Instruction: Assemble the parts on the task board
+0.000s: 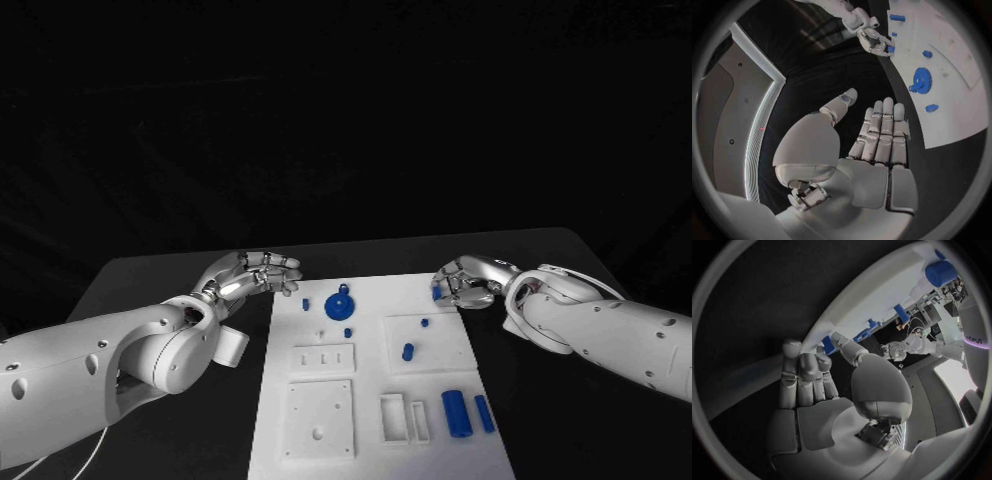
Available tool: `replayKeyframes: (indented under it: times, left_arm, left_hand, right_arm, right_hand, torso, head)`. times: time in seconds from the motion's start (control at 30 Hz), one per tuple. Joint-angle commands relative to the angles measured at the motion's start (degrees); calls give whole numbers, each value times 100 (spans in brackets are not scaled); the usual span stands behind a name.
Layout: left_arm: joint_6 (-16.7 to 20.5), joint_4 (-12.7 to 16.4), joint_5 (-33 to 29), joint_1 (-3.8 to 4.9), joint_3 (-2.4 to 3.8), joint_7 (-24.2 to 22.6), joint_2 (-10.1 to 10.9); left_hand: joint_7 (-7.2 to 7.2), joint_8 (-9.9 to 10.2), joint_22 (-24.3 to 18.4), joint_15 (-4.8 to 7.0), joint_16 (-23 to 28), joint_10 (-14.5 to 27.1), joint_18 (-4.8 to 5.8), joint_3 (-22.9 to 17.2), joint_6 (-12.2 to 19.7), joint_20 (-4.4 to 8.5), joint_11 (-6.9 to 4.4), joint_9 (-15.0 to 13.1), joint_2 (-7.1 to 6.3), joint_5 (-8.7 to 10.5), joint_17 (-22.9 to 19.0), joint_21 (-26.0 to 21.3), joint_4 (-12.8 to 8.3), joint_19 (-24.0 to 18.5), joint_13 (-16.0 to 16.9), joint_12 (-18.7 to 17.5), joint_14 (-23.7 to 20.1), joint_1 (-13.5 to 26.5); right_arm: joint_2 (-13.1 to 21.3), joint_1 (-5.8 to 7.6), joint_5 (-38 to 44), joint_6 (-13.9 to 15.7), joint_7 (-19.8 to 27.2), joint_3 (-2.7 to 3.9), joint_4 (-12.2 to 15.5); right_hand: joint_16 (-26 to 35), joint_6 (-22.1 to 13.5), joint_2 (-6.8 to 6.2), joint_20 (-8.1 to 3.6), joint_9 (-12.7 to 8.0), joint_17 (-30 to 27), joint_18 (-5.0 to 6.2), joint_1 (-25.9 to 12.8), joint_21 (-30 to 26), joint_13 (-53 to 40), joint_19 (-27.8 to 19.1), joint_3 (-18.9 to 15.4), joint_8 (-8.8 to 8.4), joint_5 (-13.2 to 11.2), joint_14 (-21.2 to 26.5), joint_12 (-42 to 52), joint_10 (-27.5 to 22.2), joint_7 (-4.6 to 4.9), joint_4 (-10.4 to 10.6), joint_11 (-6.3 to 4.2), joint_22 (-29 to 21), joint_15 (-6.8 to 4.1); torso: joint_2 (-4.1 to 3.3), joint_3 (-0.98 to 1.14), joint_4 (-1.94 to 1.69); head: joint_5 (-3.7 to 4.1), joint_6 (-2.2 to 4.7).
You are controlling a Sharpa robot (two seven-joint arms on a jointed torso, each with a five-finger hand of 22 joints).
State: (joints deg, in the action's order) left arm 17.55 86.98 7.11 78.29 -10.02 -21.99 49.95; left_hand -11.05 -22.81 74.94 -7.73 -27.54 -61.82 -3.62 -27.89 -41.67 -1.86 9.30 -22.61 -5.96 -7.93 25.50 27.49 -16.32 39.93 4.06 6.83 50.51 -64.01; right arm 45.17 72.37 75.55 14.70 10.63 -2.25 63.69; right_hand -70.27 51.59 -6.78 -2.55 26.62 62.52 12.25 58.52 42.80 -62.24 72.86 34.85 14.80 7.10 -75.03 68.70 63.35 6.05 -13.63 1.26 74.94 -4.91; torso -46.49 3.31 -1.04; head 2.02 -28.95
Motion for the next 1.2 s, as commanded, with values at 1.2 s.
replayKeyframes:
  times: [1.2]
  left_arm:
    - [-394, -10, 59, 5, 4, 169, -12]
  left_hand:
    - [102, -200, 86, 155, -197, -419, -70, 11, -277, 116, -196, -27, 215, 23, 133, 101, 71, 208, 84, 186, 341, 234]
  right_arm:
    - [24, -10, 280, 444, -438, -1, 363]
  right_hand:
    - [6, 758, 67, -52, 180, 77, 275, 124, 47, 2, 97, 686, 362, -430, -35, 13, 54, -87, 139, -244, 112, -246]
  torso:
    - [13, -4, 11]
  head:
    - [-8, 23]
